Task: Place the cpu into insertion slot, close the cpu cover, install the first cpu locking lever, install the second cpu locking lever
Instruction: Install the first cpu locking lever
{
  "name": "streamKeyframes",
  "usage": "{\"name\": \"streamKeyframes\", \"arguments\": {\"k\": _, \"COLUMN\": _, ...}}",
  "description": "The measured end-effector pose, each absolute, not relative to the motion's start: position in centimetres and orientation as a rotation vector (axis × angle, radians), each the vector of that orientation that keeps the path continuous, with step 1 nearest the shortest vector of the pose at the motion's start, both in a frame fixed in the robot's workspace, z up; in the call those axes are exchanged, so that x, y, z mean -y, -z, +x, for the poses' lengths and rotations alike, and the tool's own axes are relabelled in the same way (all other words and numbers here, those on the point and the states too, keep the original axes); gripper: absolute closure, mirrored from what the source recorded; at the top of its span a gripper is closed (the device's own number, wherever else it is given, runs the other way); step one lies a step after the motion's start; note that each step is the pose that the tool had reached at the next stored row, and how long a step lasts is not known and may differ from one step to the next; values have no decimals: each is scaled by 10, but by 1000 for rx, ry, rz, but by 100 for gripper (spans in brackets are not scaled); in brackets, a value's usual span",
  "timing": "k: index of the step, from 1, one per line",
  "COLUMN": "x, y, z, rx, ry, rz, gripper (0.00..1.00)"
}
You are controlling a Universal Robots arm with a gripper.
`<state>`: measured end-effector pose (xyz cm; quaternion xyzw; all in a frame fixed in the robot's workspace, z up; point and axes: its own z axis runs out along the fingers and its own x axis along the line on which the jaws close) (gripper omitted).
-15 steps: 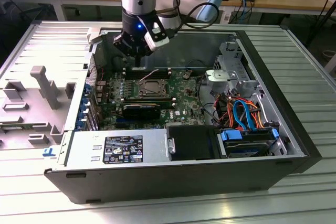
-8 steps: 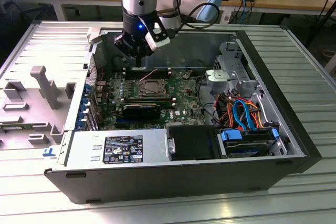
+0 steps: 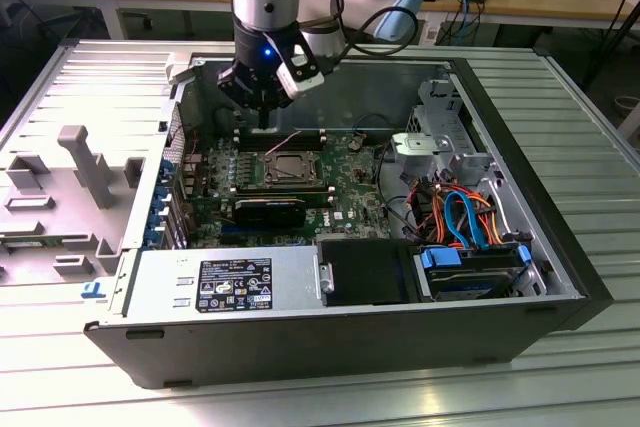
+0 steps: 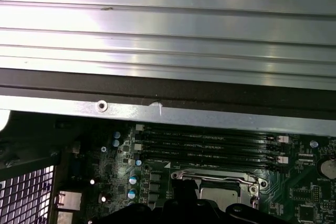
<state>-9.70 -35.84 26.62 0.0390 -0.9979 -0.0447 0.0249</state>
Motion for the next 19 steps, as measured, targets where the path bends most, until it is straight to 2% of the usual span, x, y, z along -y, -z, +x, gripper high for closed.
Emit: {"name": "streamKeyframes", "arguments": {"k": 19, "x": 358, "y": -260, "z": -97, "rx": 3086, "ry": 138, "rz": 120, "gripper": 89}}
